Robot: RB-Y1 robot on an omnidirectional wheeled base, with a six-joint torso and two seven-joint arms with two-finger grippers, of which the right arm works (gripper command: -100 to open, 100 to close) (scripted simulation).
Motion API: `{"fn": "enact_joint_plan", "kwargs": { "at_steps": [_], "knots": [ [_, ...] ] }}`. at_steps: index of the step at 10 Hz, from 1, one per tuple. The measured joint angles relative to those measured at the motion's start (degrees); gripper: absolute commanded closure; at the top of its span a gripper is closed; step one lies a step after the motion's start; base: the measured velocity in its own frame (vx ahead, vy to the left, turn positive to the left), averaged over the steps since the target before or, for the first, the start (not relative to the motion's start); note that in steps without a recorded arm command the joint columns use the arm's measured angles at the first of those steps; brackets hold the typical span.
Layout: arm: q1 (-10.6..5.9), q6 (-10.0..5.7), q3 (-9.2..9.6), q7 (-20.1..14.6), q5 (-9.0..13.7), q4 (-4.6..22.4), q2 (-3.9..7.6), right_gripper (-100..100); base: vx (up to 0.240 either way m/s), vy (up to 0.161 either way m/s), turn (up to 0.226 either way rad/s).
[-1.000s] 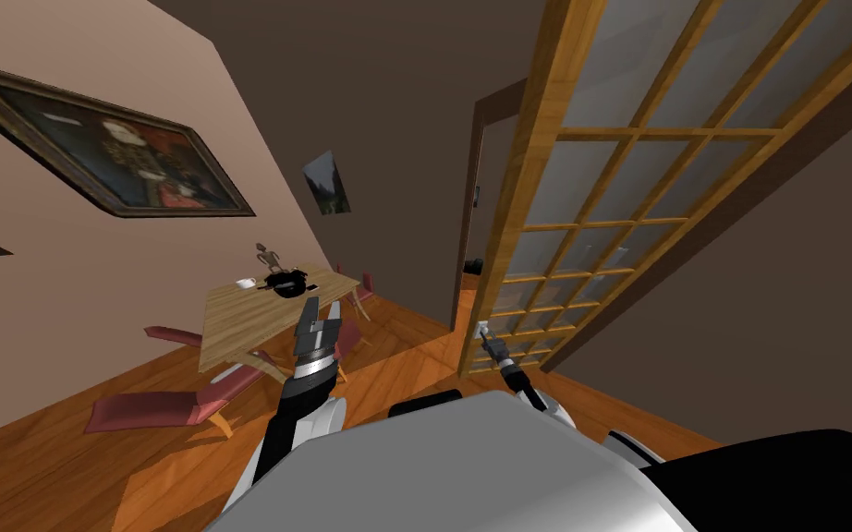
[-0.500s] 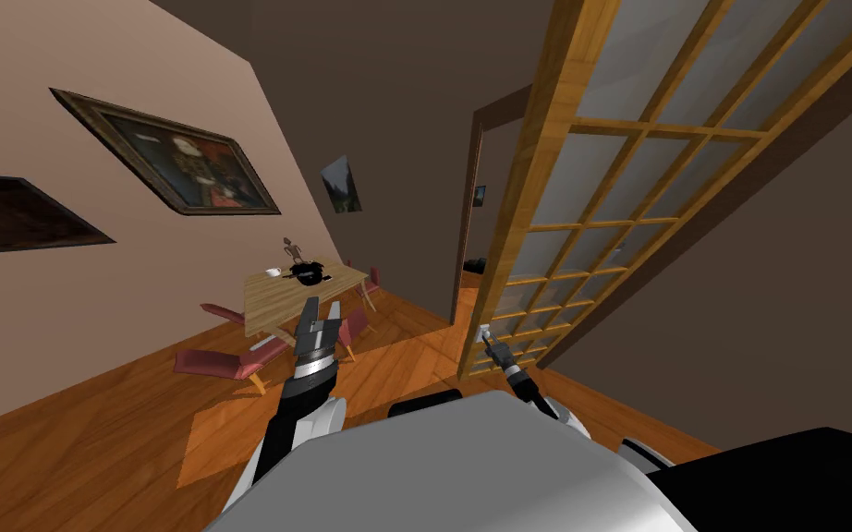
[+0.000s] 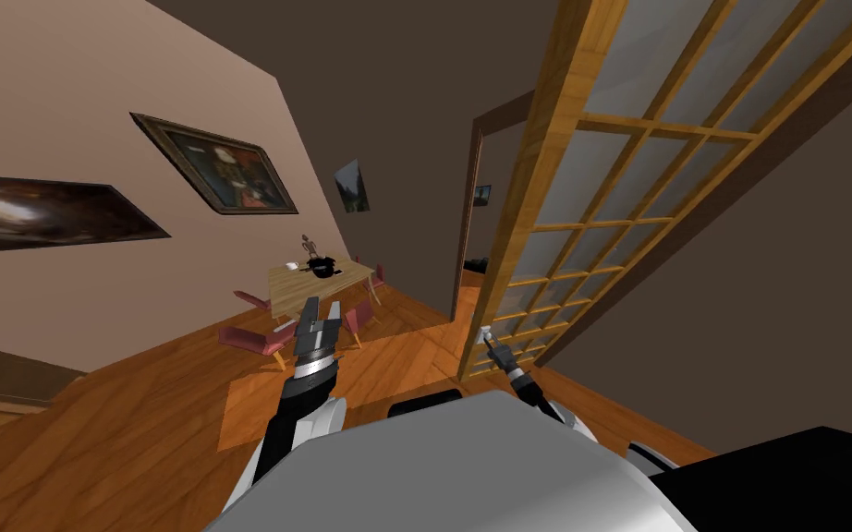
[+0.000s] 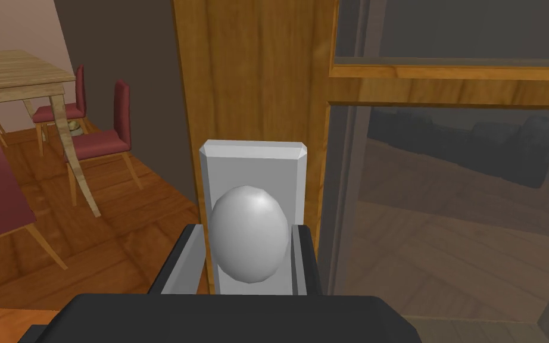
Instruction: Pull the door open
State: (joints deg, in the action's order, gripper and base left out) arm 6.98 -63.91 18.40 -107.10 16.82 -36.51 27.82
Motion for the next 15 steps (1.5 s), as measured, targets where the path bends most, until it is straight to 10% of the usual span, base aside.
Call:
{"fn": "enact_joint_plan", "kwargs": {
  "at_steps": [9, 10, 15],
  "knots": [
    [1.47, -3.96, 1.14, -1.5, -0.8, 1.9, 0.96, 100, -0.177, -0.071, 0.146],
    [1.75, -4.43, 1.24, -1.7, -0.9, 1.9, 1.07, -100, -0.213, -0.001, -0.134],
    [3.14, -5.53, 0.35, -1.8, 0.0, 2.4, 1.34, -100, -0.095, 0.055, -0.071]
  ]
}}
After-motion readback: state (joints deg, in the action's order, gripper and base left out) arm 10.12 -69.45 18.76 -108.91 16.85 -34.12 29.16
